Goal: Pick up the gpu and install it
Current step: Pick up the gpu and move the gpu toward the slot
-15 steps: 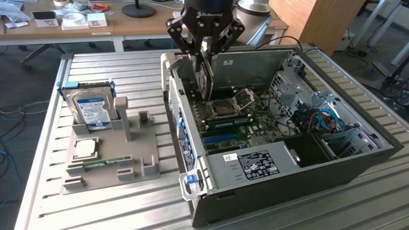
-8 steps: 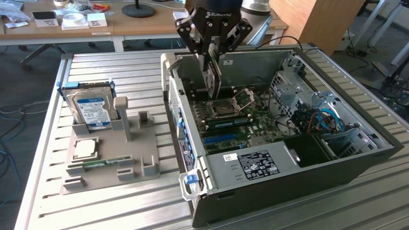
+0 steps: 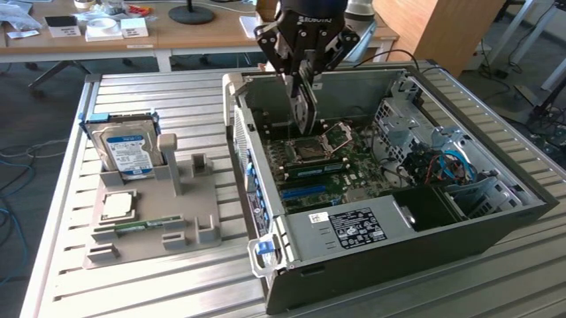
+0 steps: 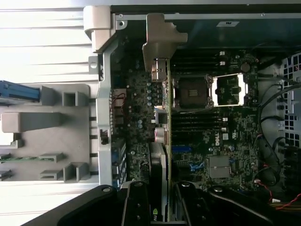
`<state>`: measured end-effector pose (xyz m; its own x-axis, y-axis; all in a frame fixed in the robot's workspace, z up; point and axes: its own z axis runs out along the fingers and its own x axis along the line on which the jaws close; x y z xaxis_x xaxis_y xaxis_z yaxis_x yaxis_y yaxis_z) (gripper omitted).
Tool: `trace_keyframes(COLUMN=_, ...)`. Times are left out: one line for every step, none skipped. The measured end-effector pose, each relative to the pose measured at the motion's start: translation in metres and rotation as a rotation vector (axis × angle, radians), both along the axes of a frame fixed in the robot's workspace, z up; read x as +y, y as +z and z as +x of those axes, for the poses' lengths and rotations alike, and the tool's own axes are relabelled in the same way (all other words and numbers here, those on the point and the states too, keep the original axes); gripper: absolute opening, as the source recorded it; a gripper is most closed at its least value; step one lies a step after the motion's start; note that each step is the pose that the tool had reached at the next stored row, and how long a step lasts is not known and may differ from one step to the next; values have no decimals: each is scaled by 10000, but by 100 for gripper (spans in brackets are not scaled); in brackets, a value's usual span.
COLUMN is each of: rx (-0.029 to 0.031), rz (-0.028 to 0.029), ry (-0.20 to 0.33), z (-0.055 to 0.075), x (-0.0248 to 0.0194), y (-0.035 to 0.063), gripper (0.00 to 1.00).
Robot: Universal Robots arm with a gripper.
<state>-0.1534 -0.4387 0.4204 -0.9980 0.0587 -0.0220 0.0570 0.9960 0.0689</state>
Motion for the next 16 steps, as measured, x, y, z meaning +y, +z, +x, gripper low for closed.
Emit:
trace_keyframes(rx=0, rz=1, ry=1, z=17, x=0, y=0, gripper=27)
trace_keyframes(rx=0, rz=2, ry=1, z=34, x=0, y=0, gripper=27)
trace_keyframes(rx=0, rz=4, ry=1, z=52, x=0, y=0, gripper=27)
trace_keyframes(rx=0, rz=5, ry=1, z=71, x=0, y=0, gripper=27)
trace_keyframes(rx=0, rz=6, ry=1, z=90, x=0, y=0, gripper=27)
trace_keyframes(rx=0, rz=7, ry=0, z=107, x=0, y=0, gripper=27)
trace_keyframes(rx=0, rz=8, ry=0, z=125, x=0, y=0, gripper=27)
trace_keyframes(rx=0, rz=9, ry=0, z=143, x=0, y=0, gripper=27)
trace_keyframes(rx=0, rz=9, ry=0, z=158, x=0, y=0, gripper=27)
trace_keyframes(rx=0, rz=10, ry=1, z=170, x=0, y=0, gripper=27)
trace_keyframes(rx=0, rz=10, ry=1, z=175, x=0, y=0, gripper=27)
trace_keyframes(rx=0, rz=10, ry=0, z=176, x=-1, y=0, gripper=27)
trace_keyframes(rx=0, rz=10, ry=-1, z=176, x=0, y=0, gripper=27)
trace_keyframes(rx=0, rz=10, ry=-1, z=176, x=0, y=0, gripper=27)
trace_keyframes(rx=0, rz=10, ry=0, z=176, x=0, y=0, gripper=27)
trace_keyframes(rx=0, rz=10, ry=0, z=176, x=0, y=0, gripper=27)
